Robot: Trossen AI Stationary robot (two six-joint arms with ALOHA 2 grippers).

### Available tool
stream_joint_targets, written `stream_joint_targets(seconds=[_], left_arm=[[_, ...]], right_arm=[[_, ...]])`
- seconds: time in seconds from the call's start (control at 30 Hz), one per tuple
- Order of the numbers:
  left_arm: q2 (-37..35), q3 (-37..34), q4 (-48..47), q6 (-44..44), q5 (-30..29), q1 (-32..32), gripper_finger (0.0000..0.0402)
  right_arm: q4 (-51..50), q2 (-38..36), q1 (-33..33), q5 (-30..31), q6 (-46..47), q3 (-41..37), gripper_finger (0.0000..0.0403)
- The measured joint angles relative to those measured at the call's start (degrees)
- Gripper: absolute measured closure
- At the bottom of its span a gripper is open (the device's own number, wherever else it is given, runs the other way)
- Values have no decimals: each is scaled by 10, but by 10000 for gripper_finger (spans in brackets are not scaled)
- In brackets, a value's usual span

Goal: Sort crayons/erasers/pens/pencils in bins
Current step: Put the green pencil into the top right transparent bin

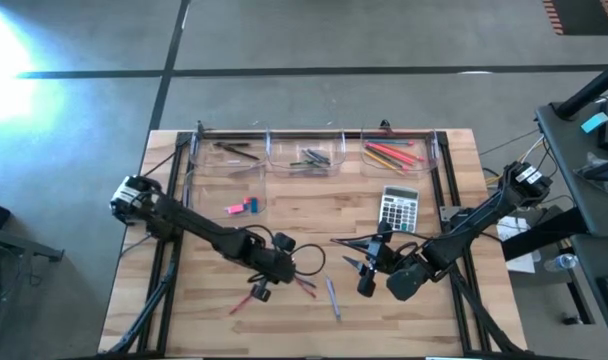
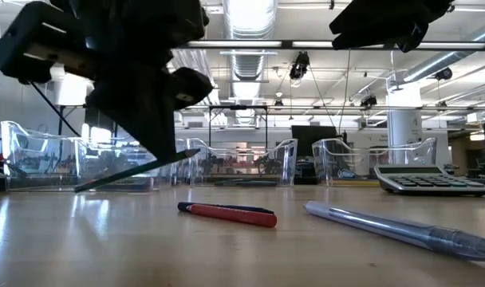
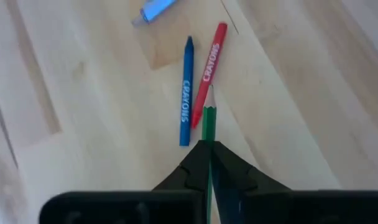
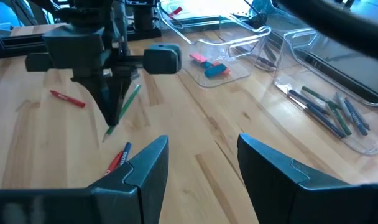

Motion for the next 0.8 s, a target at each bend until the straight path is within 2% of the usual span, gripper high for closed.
stream_joint_targets(seconds=[0.43, 0.67, 0.8], left_arm=[[-43, 0, 2, -2, -20, -6, 400], [-3, 0, 51, -3, 25, -18, 399], [25, 2, 67, -3, 28, -30, 364]], right_arm=[[0, 0, 0, 0, 0, -1, 223], [0, 0, 0, 0, 0, -2, 223], [0, 0, 0, 0, 0, -2, 223]])
